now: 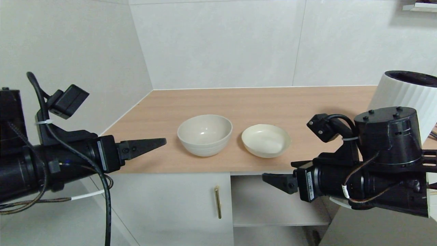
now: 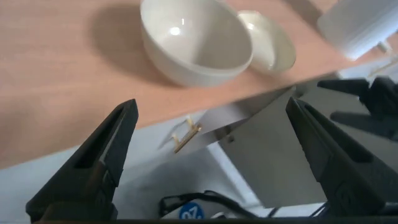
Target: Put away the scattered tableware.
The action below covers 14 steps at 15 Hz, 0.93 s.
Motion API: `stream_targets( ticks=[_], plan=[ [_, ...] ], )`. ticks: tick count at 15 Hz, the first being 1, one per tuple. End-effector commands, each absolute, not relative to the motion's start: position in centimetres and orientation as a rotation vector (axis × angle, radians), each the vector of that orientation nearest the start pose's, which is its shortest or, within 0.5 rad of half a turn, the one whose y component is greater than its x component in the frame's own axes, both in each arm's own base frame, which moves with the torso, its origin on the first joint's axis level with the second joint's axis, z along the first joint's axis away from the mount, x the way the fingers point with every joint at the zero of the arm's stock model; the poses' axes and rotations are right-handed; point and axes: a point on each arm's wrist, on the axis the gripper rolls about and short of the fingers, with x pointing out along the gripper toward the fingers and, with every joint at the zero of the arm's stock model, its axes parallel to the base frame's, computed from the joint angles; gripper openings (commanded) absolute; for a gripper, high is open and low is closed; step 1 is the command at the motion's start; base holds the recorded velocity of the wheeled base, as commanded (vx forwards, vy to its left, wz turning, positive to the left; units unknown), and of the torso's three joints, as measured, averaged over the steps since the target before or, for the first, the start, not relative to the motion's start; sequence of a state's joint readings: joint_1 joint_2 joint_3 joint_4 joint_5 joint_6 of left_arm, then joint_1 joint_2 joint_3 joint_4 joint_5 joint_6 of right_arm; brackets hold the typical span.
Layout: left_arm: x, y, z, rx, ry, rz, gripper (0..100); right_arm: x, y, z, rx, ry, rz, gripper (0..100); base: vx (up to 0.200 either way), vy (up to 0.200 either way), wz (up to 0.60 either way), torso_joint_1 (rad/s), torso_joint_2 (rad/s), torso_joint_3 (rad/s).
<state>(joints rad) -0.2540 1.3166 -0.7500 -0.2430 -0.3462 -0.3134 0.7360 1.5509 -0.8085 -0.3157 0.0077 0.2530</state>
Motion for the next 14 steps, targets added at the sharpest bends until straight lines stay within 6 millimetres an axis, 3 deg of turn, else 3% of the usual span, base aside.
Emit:
stream_targets(
  ticks=[1, 4, 6, 8, 12, 14],
  plan=[
    [21.4, -6.4, 21.9, -0.344, 0.474, -0.52, 100, 19.9, 18.0, 19.4, 0.081, 0.5, 0.669, 100, 0.0, 0.0, 0.0, 0.207, -0.49, -0.281],
    [22.3, -6.6, 21.6, -0.397, 0.509, -0.504, 100, 20.4, 18.0, 19.3, 0.089, 0.485, 0.662, 100, 0.0, 0.0, 0.0, 0.175, -0.4, -0.227],
    [22.9, -6.8, 22.4, -0.517, 0.526, -0.48, 100, 20.8, 18.1, 19.1, 0.094, 0.477, 0.652, 100, 0.0, 0.0, 0.0, 0.056, -0.11, -0.058],
    [23.7, -7.1, 22.5, -0.599, 0.557, -0.459, 100, 21.4, 18.5, 20.0, 0.11, 0.463, 0.647, 100, 0.0, 0.0, 0.0, 0.0, 0.0, 0.0],
    [25.2, -7.8, 21.7, -0.704, 0.621, -0.424, 100, 24.1, 19.0, 21.0, 0.219, 0.579, 0.445, 100, 0.0, 0.0, 0.0, 0.0, 0.0, 0.0],
    [26.6, -8.2, 21.0, -0.761, 0.66, -0.378, 100, 26.6, 18.7, 20.4, 0.244, 0.592, 0.312, 100, 0.0, 0.0, 0.0, 0.0, 0.0, 0.0]
  ],
)
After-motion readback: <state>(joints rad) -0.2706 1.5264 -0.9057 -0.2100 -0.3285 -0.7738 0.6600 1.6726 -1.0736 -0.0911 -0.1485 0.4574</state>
